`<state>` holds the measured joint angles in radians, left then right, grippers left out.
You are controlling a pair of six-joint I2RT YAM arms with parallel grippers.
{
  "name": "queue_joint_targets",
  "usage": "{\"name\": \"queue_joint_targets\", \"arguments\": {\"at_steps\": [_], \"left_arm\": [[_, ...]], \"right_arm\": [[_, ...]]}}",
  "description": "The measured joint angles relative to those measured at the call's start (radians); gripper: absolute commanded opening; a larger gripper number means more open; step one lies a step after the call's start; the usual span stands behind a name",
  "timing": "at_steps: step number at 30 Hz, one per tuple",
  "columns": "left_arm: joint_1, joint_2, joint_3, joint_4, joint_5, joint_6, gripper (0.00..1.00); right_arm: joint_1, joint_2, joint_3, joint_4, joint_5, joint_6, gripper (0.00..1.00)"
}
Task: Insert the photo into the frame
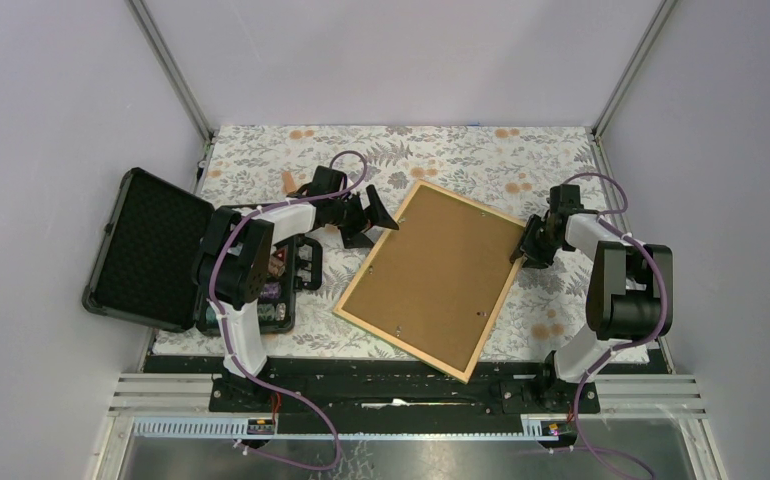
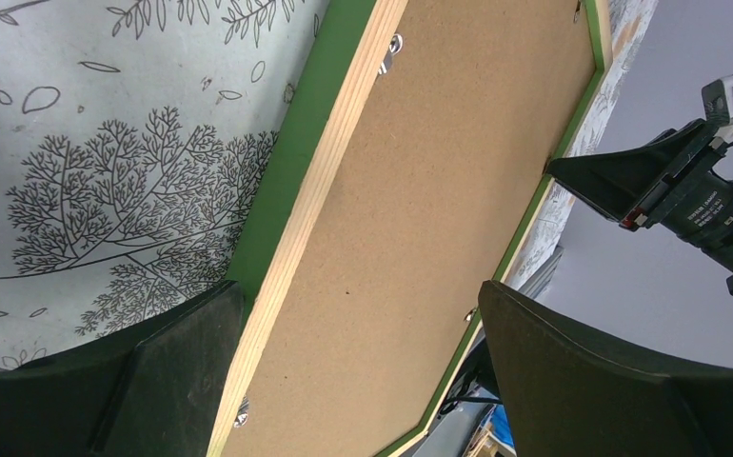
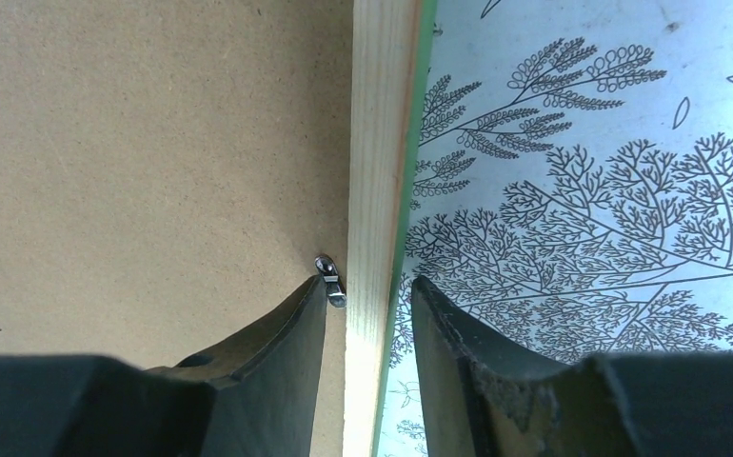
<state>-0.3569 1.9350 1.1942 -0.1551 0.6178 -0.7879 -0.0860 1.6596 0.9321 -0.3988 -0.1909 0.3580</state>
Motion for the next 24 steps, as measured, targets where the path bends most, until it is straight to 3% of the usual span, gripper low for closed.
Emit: {"name": "queue_joint_targets", "arguments": {"at_steps": [9,16,20,24], "left_arm": [[0.002,0.0,-0.002,0.001,0.004,-0.004,0.99],[0.002,0.0,-0.005,0.008,0.004,-0.005,0.99],[0.003,0.0,-0.01,0.017,0.008,-0.011,0.99],[0.003,0.004,-0.014,0.025,0.021,-0.021,0.99]], "right_arm": [[0.012,0.0,0.0,0.002,0.025,-0.005,0.39],[0.045,-0.001,0.006,-0.001,0.105,-0.003,0.07],[0.047,-0.001,0.011,-0.008,0.116,0.001,0.0],[0.051,-0.001,0.015,-0.005,0.132,-0.009,0.0]]}}
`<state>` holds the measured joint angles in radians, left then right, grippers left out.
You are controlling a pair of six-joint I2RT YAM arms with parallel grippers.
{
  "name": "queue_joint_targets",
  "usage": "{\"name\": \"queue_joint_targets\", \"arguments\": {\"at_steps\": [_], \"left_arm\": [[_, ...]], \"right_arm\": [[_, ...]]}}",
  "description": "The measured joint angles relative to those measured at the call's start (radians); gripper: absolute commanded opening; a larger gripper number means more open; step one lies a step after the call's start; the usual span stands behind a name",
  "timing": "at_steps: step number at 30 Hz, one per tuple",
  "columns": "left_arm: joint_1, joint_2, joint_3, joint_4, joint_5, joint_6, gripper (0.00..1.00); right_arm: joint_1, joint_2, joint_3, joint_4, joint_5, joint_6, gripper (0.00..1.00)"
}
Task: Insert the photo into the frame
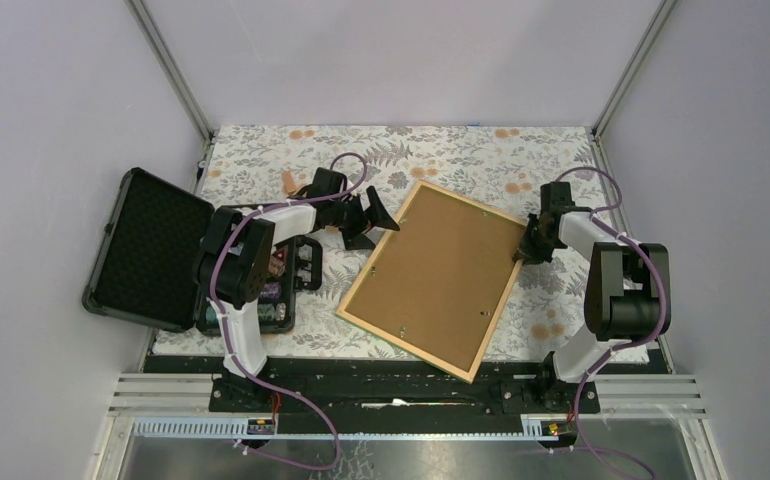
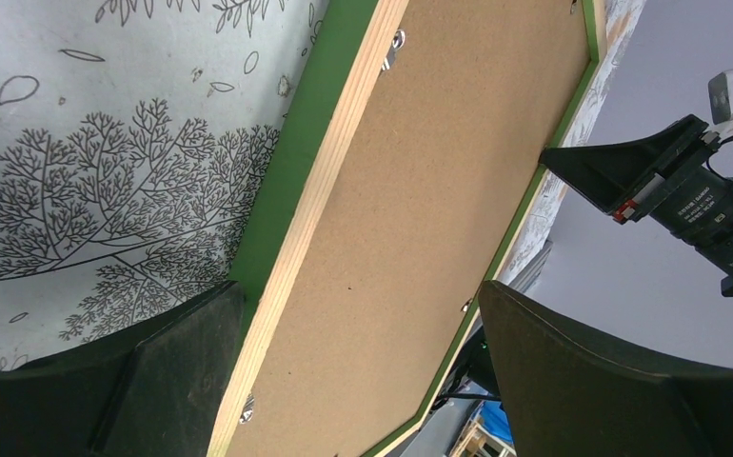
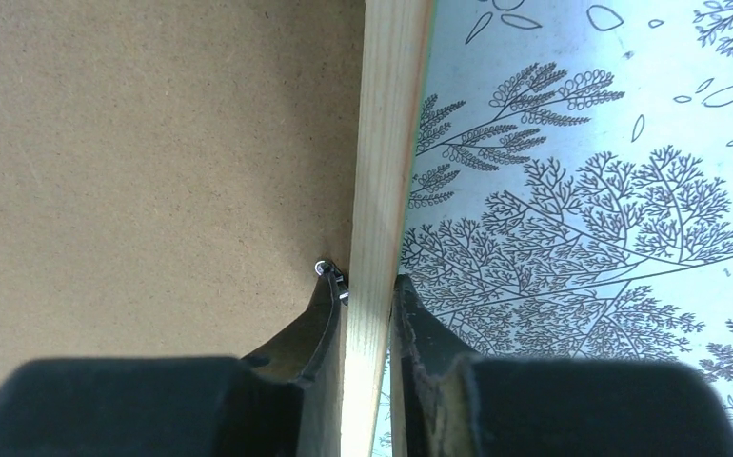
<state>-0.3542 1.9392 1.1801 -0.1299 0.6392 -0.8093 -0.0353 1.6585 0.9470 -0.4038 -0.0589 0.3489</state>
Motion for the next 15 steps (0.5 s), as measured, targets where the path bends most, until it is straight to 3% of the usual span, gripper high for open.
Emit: {"name": "queue_joint_targets", "arguments": {"at_steps": [3,4,7,9,15], "left_arm": [[0.0,0.003,-0.003,0.003,0.008,-0.005,0.99],[0.0,0.005,-0.003,0.005,0.01,-0.005,0.99],[0.0,0.007,-0.005,0.006,0.012,-0.005,0.99],[0.0,0.007,-0.005,0.008,0.013,-0.008,0.99],[0.0,0.007,-0.005,0.016,0.015,-0.011,0.99]], "right_arm": [[0.006,0.0,0.005,-0.001,0.01,-0.013,0.0],[0.009,-0.001,0.006,-0.001,0.015,-0.018,0.05],[0.013,-0.001,0.013,-0.008,0.019,-0.026,0.43],[0.014,-0.001,0.019,-0.014,0.016,-0.034,0.55],[0.021,-0.055,0.008,-0.032,0.007,-0.065,0.64]]}}
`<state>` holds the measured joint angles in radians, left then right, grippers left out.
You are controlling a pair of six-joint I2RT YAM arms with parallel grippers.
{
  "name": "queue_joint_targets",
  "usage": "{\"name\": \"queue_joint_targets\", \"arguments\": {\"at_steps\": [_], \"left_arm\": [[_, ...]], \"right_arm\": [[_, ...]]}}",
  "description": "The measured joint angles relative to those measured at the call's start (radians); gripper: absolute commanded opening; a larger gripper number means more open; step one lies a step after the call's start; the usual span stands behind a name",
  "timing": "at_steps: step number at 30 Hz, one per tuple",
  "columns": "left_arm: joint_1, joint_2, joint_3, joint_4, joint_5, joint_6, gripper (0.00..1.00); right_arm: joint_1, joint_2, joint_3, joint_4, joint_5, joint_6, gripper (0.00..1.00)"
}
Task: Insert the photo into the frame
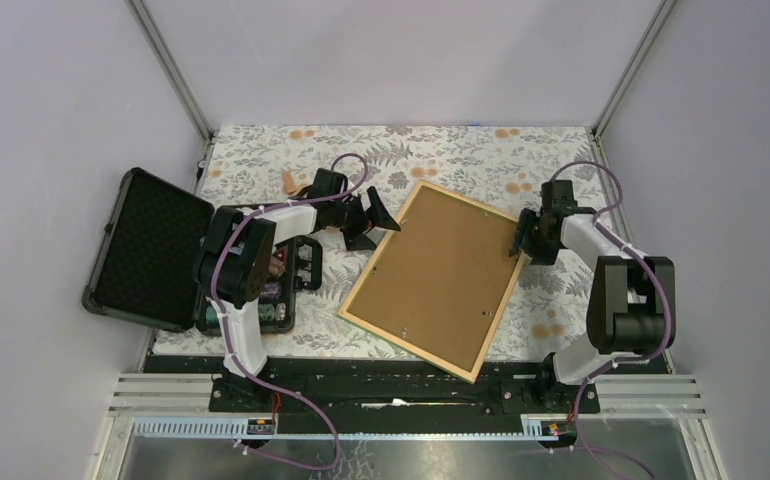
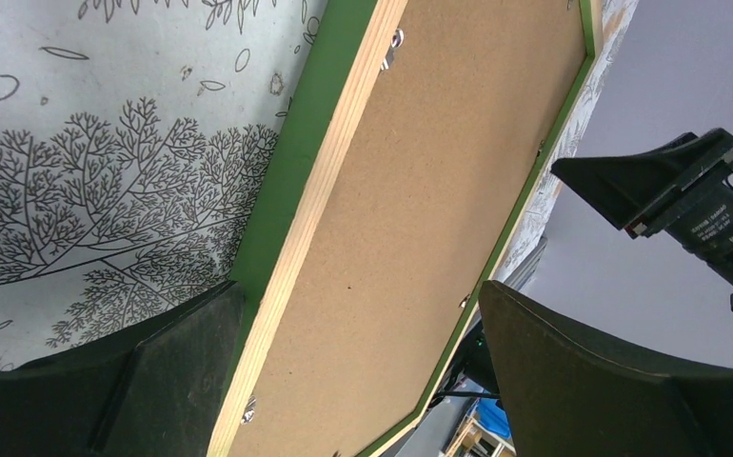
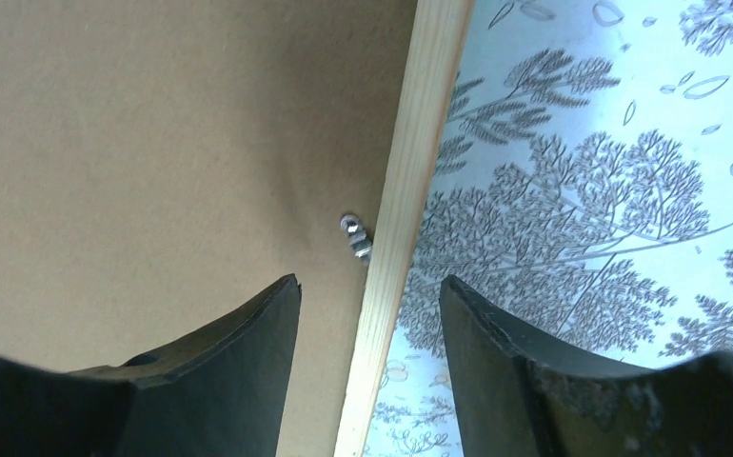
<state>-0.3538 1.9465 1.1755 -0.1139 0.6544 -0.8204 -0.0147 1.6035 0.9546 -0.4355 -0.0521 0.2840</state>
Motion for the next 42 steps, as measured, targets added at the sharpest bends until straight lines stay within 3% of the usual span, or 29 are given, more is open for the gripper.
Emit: {"name": "queue_joint_targets", "arguments": {"at_steps": [9,17,32,35,38,42], "left_arm": [[0.002,0.0,-0.023,0.026,0.005,-0.016,0.99],[0.0,0.002,-0.042,0.047,0.004,-0.023,0.99],[-0.015,0.002,-0.071,0.117,0.005,-0.057,0.99],[-0.019,0.002,-0.073,0.118,0.012,-0.068,0.99],[-0.02,0.002,-0.074,0.117,0.017,-0.072,0.99],[-0.02,0.002,-0.075,0.117,0.019,-0.072,0.99]], "right_arm": [[0.001,-0.083,-0.145,0.03,-0.101,0.036,0.65],[0.002,-0.057,-0.149,0.08,-0.17,0.085,0.66],[-0.011,0.201,0.159,0.056,-0.116,0.087,0.66],[-0.006,0.174,0.165,-0.003,-0.076,0.087,0.67],[0.0,0.106,0.151,-0.055,-0.055,0.089,0.78],[0.002,-0.017,0.078,-0.085,-0.052,0.092,0.75]]}}
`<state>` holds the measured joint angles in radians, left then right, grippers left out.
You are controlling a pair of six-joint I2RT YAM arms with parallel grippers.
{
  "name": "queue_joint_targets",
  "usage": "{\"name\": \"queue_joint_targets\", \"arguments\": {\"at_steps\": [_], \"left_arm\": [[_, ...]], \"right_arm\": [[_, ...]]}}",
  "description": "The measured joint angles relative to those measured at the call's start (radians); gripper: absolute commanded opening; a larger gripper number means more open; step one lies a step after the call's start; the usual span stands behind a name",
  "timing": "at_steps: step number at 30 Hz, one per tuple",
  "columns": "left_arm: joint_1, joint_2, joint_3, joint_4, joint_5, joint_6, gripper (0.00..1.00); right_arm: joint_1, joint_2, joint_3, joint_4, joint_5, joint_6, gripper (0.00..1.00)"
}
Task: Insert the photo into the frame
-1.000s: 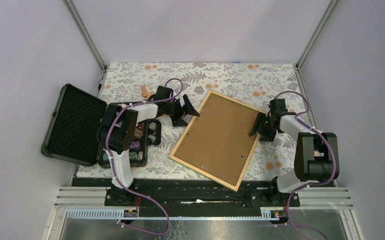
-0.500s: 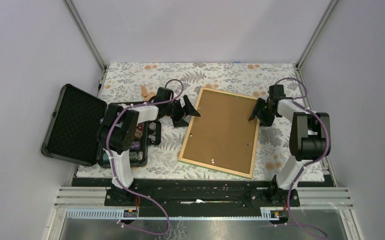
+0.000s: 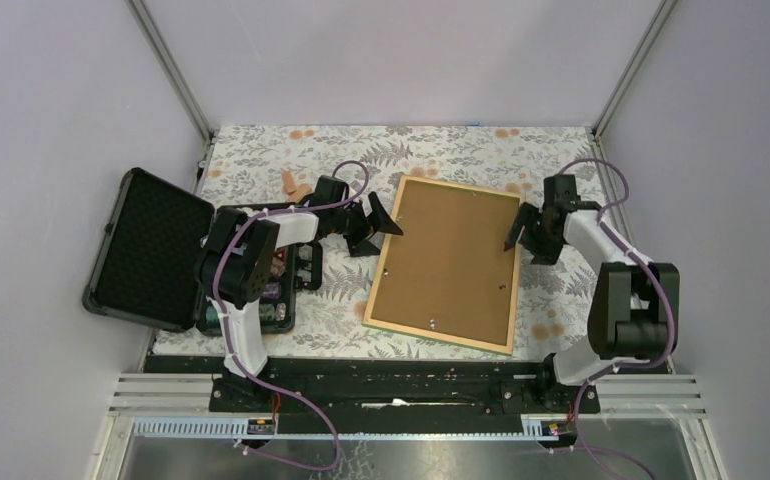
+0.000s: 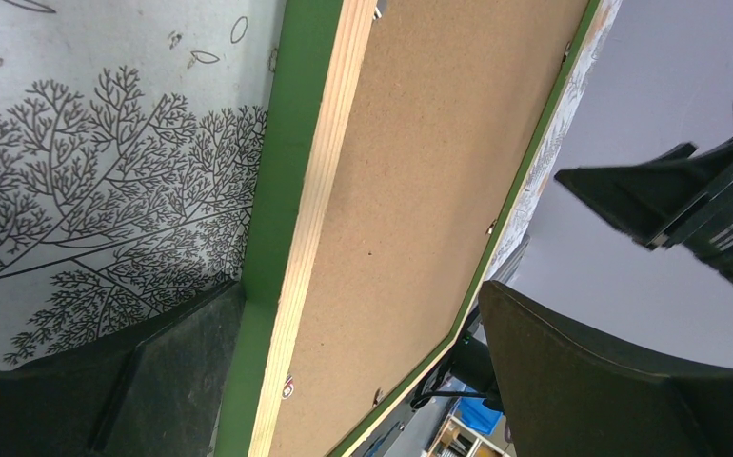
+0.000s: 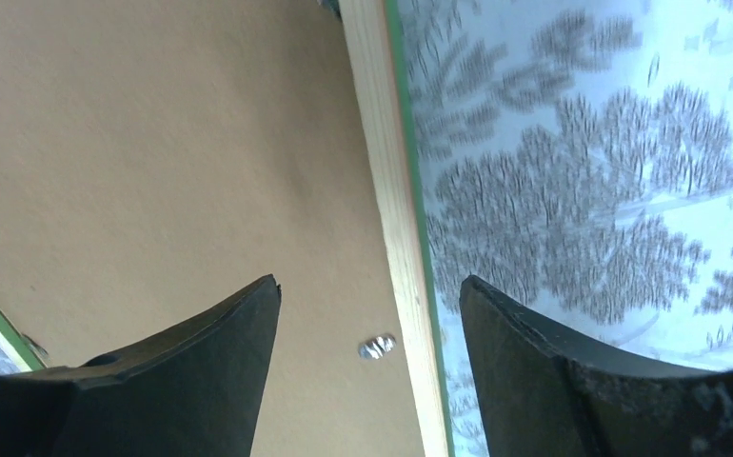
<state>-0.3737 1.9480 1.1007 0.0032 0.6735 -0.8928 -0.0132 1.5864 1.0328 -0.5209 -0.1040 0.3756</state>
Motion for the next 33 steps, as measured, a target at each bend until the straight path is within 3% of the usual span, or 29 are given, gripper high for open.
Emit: {"name": "queue_joint_targets", "arguments": {"at_steps": [11,14,21,33], "left_arm": [[0.002,0.0,-0.002,0.0,0.004,-0.003,0.99],[0.002,0.0,-0.002,0.0,0.004,-0.003,0.99],[0.002,0.0,-0.002,0.0,0.004,-0.003,0.99],[0.002,0.0,-0.002,0.0,0.005,-0.003,0.99]], "right_arm": [[0.047,-0.131,-0.288,-0.011,-0.029,0.063,0.6],[0.06,-0.142,-0.294,0.0,-0.028,0.079,0.57],[0.065,-0.161,-0.293,0.011,-0.016,0.094,0.63],[0.072,-0.157,-0.283,0.034,0.009,0.097,0.52]]}}
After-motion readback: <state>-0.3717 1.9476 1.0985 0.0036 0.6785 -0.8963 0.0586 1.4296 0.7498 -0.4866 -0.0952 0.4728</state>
